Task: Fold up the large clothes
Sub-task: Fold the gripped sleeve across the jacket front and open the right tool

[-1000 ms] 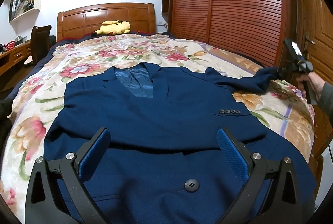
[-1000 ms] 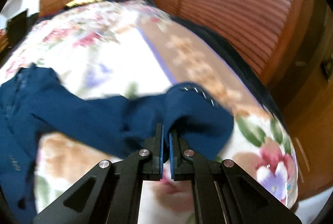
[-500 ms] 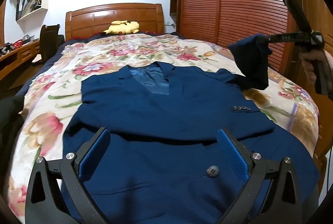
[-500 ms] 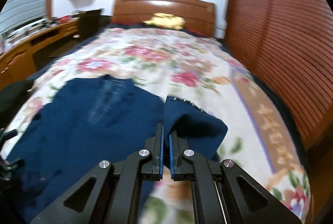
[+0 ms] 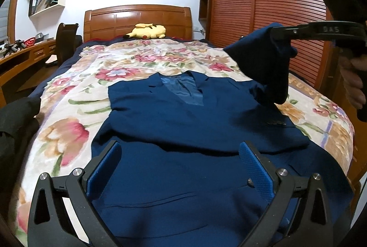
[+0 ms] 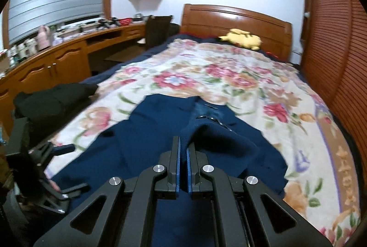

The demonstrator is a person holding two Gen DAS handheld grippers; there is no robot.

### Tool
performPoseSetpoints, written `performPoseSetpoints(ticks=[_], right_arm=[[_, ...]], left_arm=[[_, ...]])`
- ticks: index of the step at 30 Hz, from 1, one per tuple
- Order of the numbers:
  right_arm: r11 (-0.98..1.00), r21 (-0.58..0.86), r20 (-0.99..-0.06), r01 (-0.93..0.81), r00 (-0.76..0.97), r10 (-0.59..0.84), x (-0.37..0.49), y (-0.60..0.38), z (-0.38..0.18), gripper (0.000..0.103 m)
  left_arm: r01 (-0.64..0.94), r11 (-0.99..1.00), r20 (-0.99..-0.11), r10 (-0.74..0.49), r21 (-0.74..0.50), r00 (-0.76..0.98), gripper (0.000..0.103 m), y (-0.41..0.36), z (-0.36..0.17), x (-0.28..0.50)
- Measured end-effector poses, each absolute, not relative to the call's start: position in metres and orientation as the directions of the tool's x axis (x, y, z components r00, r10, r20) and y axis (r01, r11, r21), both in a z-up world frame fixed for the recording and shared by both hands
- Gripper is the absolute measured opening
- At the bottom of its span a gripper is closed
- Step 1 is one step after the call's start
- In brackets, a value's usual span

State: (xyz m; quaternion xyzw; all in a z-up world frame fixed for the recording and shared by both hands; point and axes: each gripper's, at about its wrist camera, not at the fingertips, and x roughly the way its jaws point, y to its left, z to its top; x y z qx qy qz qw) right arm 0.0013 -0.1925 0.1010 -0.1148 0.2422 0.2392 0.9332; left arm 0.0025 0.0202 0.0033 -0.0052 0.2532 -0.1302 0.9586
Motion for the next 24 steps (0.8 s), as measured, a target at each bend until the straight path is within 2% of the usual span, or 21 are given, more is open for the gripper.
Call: performPoseSetpoints(ticks=[8, 13, 15, 24], right_arm=[[0.825, -0.065, -0.54, -0.561, 0.715, 0.444, 0.003, -0.187, 0.098, 0.004], [0.845, -0.084, -0.544, -0.529, 0.734, 0.406, 0.012, -0.194, 0.097, 0.026], [0.853, -0.083, -0.543, -0.515, 0.741, 0.395, 0.017, -0.201, 0.096, 0.032], [0.886, -0.097, -0.575, -0.453, 0.752, 0.322, 0.033, -0.22, 0.067, 0.034]], left_arm=[[0.219, 0.971, -0.483, -0.237, -0.095, 0.843, 0.102, 0.032, 0.004, 0.005], [0.216, 0.972, -0.484, -0.233, -0.092, 0.843, 0.102, 0.034, 0.003, 0.004], [0.216, 0.972, -0.485, -0.233, -0.092, 0.843, 0.102, 0.035, 0.003, 0.004], [0.226, 0.971, -0.492, -0.234, -0.078, 0.838, 0.102, 0.031, 0.0, 0.004]])
